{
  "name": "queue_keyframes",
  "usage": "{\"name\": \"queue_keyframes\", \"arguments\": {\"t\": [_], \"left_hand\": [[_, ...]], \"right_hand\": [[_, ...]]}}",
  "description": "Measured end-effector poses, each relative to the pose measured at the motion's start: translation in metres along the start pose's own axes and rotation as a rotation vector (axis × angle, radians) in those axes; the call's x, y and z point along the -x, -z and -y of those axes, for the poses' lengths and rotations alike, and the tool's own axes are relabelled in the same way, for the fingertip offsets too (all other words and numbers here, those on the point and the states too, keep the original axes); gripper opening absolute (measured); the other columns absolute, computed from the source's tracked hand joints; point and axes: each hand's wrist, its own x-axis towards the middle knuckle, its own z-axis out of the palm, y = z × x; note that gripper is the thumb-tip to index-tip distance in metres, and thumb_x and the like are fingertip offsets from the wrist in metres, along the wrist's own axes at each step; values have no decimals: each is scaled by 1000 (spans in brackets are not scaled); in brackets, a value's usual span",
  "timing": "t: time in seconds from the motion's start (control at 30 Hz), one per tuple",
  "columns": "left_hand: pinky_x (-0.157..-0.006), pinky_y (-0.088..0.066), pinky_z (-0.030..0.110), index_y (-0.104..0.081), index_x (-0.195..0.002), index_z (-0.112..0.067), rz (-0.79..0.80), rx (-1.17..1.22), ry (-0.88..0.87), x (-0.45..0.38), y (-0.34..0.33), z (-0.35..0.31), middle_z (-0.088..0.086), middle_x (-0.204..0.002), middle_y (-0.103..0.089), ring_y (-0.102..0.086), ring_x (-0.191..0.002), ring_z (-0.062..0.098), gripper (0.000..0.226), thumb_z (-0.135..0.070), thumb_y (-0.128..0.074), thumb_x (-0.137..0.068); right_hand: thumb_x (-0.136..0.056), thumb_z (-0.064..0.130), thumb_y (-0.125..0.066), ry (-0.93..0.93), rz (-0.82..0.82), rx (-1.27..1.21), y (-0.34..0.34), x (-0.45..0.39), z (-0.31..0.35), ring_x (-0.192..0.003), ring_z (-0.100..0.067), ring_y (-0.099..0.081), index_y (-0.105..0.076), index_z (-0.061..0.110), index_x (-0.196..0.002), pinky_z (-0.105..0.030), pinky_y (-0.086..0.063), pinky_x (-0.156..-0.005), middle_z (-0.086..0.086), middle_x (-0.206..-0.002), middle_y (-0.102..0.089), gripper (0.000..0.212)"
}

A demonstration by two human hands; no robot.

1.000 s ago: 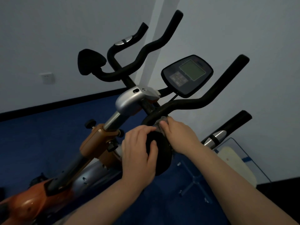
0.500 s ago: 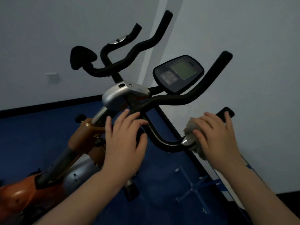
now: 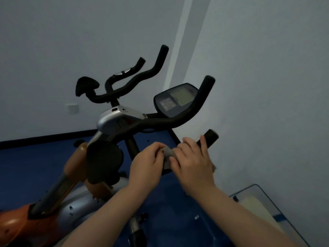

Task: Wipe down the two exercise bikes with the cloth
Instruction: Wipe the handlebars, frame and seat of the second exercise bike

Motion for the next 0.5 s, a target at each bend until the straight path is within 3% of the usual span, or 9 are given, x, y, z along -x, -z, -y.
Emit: {"name": "queue_keyframes", "arguments": {"t": [0.13, 0.23, 0.27, 0.33, 0.4, 0.43, 0.5], "left_hand": [[-56, -29, 30, -63, -103, -30, -114, -266, -85, 2, -14, 3, -15, -72, -58, -53, -68, 14, 22, -28, -42, -99], [-49, -30, 30, -64, -97, -30, -58, -338, -97, 1, -10, 2, -11, -61, -55, -54, -60, 17, 14, -30, -50, -97], [-45, -30, 28, -65, -92, -26, -28, -418, -179, -2, -6, -1, -10, -61, -57, -54, -55, 16, 3, -26, -63, -90], [-45, -33, 29, -66, -101, -20, 88, -646, -344, -5, 1, -2, -5, -75, -66, -61, -60, 18, 20, -22, -74, -83], [-63, -40, 34, -55, -125, -23, 210, -734, -372, -11, 8, -3, -2, -104, -67, -63, -90, 24, 26, -26, -45, -102], [-66, -40, 34, -54, -125, -25, 249, -734, -350, -14, 10, -3, 0, -106, -66, -62, -93, 25, 28, -28, -35, -105], [-52, -39, 33, -60, -101, -24, 148, -694, -406, -11, 5, 0, 0, -80, -66, -64, -71, 23, 28, -28, -32, -105]], "right_hand": [[-98, 32, -41, 227, -101, 89, 5, -14, -48, -88, -25, -62, -66, 13, -77, -48, -27, -115, -4, -79, -64, 38], [-96, 29, -49, 247, -194, 117, 11, -29, -70, -84, -25, -61, -63, 12, -73, -49, -32, -112, -4, -77, -62, 31], [-95, 28, -51, 198, -221, 82, 11, -31, -71, -84, -25, -60, -63, 11, -74, -49, -35, -110, -4, -77, -61, 30], [-96, 27, -51, 35, -271, -49, 10, -32, -66, -85, -25, -57, -64, 8, -77, -41, -49, -94, -6, -80, -61, 30], [-98, 29, -47, -203, -340, -191, 7, -30, -53, -89, -23, -53, -65, 3, -83, -24, -48, -75, -8, -87, -62, 35], [-99, 30, -43, -342, -377, -270, 3, -28, -43, -94, -22, -52, -65, 2, -90, -17, -42, -77, -9, -92, -62, 37], [-101, 30, -38, -611, -463, -448, -4, -27, -19, -104, -19, -50, -64, 1, -106, -9, -35, -86, -10, -107, -62, 39]]}}
